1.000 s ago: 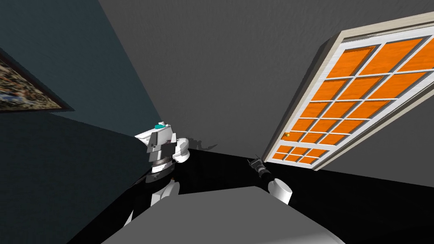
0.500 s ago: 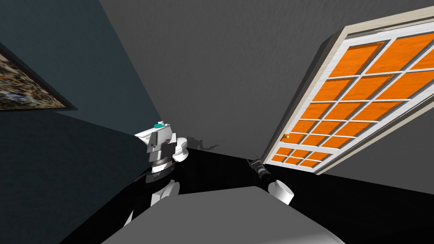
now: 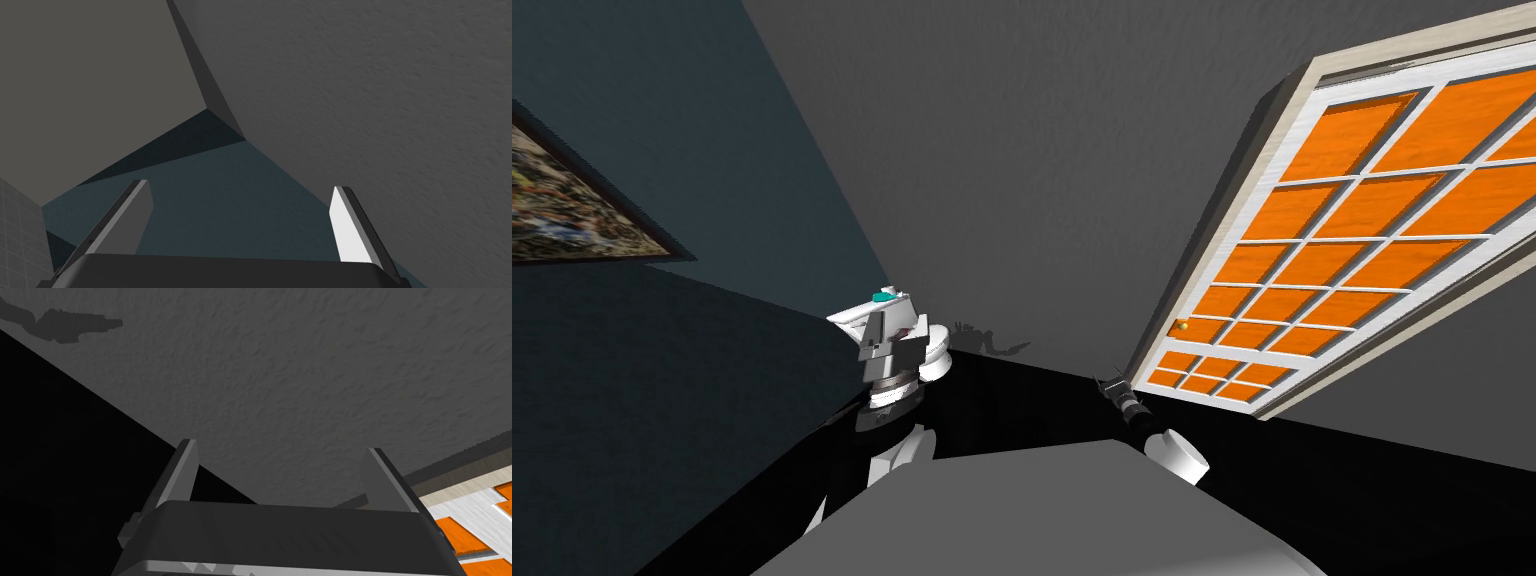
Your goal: Pull the door open
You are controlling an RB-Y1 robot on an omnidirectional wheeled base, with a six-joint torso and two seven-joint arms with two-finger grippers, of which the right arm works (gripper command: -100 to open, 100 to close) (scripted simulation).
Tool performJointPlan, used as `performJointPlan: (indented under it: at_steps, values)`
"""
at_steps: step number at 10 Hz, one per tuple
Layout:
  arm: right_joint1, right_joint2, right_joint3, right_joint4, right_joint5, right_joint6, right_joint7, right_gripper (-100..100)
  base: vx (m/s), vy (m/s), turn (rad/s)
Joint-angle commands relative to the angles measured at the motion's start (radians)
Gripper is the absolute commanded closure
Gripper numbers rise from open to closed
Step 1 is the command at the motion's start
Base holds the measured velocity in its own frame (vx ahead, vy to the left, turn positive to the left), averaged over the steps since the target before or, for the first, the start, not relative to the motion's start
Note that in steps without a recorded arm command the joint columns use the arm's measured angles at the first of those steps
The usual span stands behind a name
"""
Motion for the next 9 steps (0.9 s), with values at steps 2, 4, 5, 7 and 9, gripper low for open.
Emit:
performJointPlan:
  at_steps: [2,4,5,7,9]
  values:
    - [-0.006,0.004,-0.009,0.025,-0.054,0.026,0.029,-100,0.005,-0.175,0.033]
    - [-0.011,0.007,-0.016,0.043,-0.095,0.045,0.050,-100,-0.032,-0.192,0.037]
    - [-0.013,0.009,-0.019,0.051,-0.114,0.054,0.059,-100,0.009,-0.204,0.023]
    - [-0.016,0.014,-0.025,0.068,-0.151,0.071,0.078,-100,0.011,-0.204,0.018]
    - [-0.020,0.018,-0.031,0.084,-0.188,0.088,0.096,-100,-0.004,-0.208,0.012]
